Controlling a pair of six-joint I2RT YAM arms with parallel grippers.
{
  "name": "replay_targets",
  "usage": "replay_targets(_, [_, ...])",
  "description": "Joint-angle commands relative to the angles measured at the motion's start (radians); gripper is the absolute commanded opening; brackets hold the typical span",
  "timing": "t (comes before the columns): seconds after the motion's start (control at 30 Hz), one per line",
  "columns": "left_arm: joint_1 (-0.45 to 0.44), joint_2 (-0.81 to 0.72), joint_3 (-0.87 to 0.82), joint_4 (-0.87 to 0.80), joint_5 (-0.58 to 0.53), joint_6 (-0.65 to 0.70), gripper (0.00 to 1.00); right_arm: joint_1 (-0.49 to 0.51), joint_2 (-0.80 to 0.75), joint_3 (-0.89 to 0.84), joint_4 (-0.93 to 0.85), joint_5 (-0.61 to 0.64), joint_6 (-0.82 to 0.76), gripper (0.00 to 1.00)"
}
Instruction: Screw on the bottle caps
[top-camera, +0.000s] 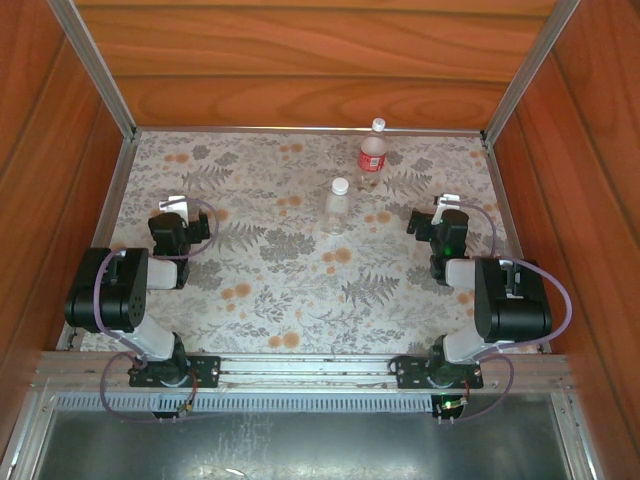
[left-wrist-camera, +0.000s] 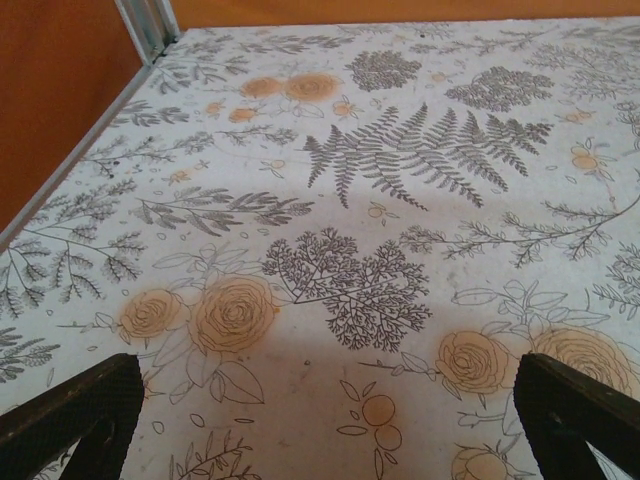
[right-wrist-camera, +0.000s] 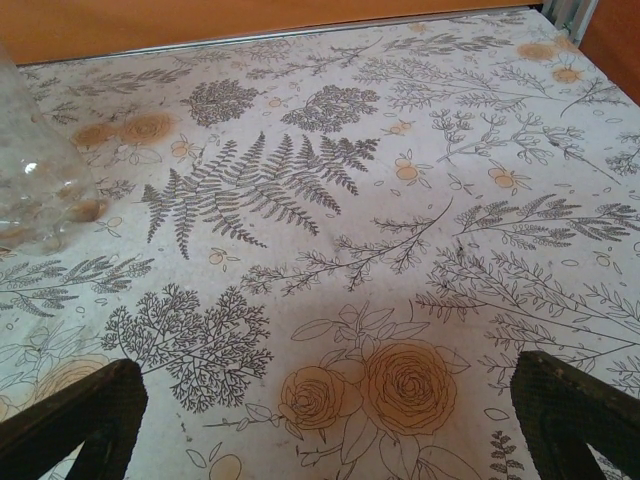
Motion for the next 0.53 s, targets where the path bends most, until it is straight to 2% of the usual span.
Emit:
replay_targets(0.0, [0.010, -0.005, 0.011, 0.033, -0.028, -0.022, 1.00, -0.001, -0.011, 0.004, 0.005, -0.017, 0.000, 1.00])
replay_targets(0.5, [0.010, -0.006, 0.012, 0.027, -0.023, -0.025, 1.00, -0.001, -0.018, -0.006, 0.021, -0.023, -0.004, 1.00])
